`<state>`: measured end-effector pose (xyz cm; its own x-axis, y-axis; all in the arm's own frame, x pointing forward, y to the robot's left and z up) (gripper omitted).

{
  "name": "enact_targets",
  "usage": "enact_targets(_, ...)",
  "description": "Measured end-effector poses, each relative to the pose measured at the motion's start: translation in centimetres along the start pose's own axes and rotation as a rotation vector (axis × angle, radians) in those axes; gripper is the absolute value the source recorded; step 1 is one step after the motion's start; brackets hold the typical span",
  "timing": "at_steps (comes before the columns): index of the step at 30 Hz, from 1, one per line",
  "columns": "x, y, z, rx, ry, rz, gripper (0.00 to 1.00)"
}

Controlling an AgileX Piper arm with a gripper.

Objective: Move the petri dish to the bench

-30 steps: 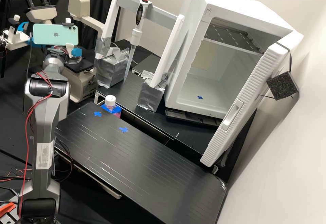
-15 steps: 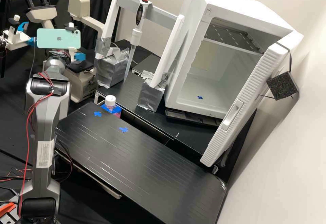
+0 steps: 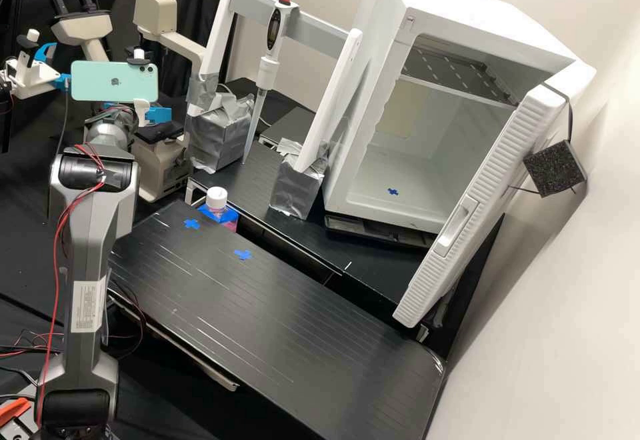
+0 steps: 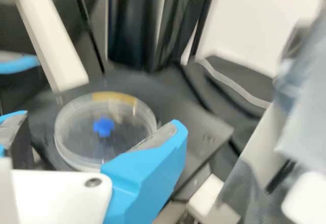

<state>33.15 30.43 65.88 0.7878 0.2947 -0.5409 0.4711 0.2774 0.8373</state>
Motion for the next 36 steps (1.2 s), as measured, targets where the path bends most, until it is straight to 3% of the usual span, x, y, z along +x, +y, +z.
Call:
enact_targets(2,-0.6,0.2,-0.1,0.086,0.049,0.054,1.0)
enact_targets(4,-1.1,0.3,-0.2,0.139,0.091,0.099,1.0)
enact_targets(9,-1.5,0.0,0.1,0.19,0.162,0.155,1.0)
enact_targets(14,-1.5,-0.3,0.1,0.171,0.18,0.152,1.0)
enact_targets(21,-0.1,-1.2,0.8,0.085,0.143,0.159,1.0)
enact_targets(36,2.0,-3.1,1.3,0.013,0.046,0.062,1.0)
